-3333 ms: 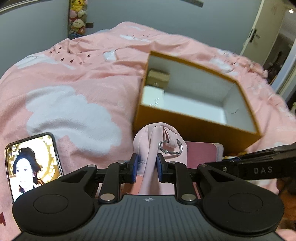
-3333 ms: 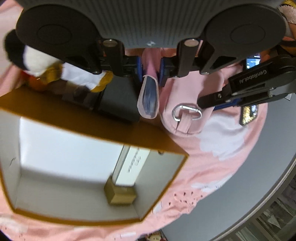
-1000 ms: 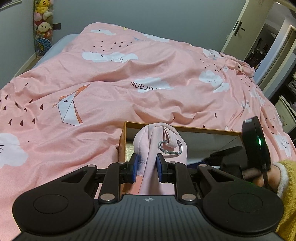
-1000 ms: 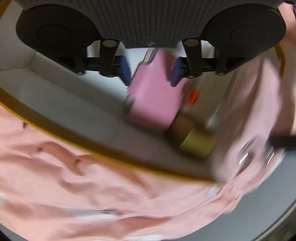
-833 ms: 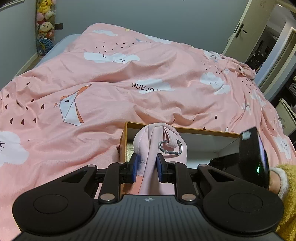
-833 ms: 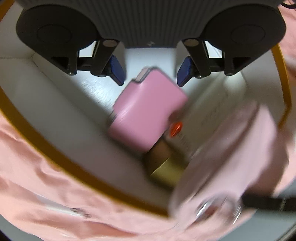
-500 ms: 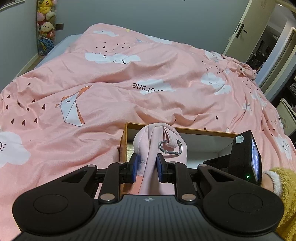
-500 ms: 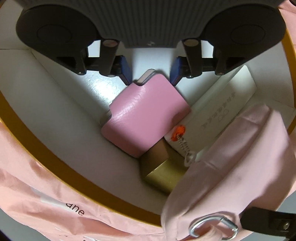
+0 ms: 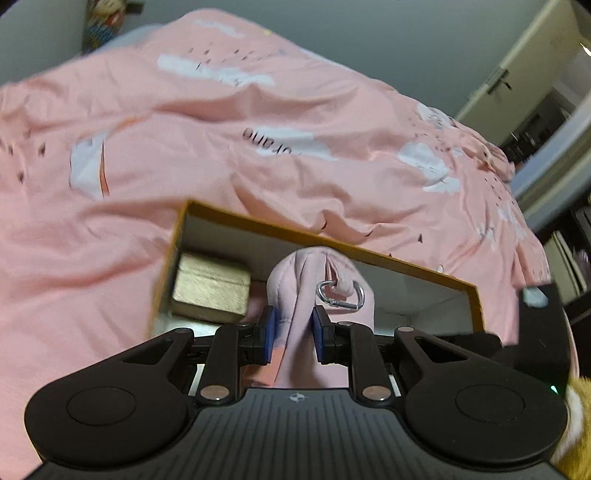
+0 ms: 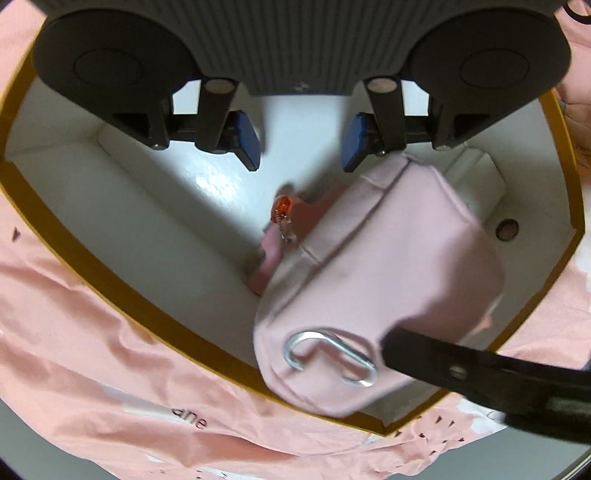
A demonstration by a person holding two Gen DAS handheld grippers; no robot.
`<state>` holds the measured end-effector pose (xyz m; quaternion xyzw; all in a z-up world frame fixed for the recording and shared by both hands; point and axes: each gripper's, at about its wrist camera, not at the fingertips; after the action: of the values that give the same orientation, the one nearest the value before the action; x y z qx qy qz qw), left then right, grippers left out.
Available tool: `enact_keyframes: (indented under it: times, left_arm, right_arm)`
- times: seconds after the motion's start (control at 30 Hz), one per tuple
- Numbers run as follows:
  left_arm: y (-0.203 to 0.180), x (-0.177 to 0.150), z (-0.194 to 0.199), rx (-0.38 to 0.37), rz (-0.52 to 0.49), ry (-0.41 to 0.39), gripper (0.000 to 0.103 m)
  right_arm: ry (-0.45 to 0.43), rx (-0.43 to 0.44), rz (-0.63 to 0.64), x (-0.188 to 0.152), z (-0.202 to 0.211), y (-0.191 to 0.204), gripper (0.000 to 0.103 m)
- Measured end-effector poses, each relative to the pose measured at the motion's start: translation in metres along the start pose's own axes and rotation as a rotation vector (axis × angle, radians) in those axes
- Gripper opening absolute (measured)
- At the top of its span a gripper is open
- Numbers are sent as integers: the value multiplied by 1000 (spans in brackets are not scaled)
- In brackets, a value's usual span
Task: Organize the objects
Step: 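Carry the pink card holder into the box with the right gripper and release it, then lower the pink pouch into the box with the left gripper and release it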
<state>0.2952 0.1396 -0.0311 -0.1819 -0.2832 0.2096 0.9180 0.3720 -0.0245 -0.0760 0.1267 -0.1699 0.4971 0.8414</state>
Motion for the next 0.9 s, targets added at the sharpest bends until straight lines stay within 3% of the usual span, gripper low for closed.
enact_keyframes:
  times: [0.1,0.5,0.67,0.9]
  left_arm:
    - [3,-3,-16,8,51,15,23]
    - [11,-20,-40,95,31,-5,28]
    - [7,-20,-34,108,-5,-21,28]
    - [7,-19,-3,70,-38,-39,29]
  right_arm:
    - [9,16,-12,-7,-2,-4,51]
    - [-31,88,-34,-12,0,-9,49]
    - [-55,108,-6,-13,-4,7,37]
    - [-52,74,72,6,-16,29,37]
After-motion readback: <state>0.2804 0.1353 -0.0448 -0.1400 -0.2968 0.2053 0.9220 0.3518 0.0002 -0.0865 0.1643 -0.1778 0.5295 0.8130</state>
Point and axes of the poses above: each gripper's, at about its wrist camera, not at the fingertips, and z roughly against the way its jaws point, y to its left, x to its top, and after that the axes turned 6 degrees about z, right-handed
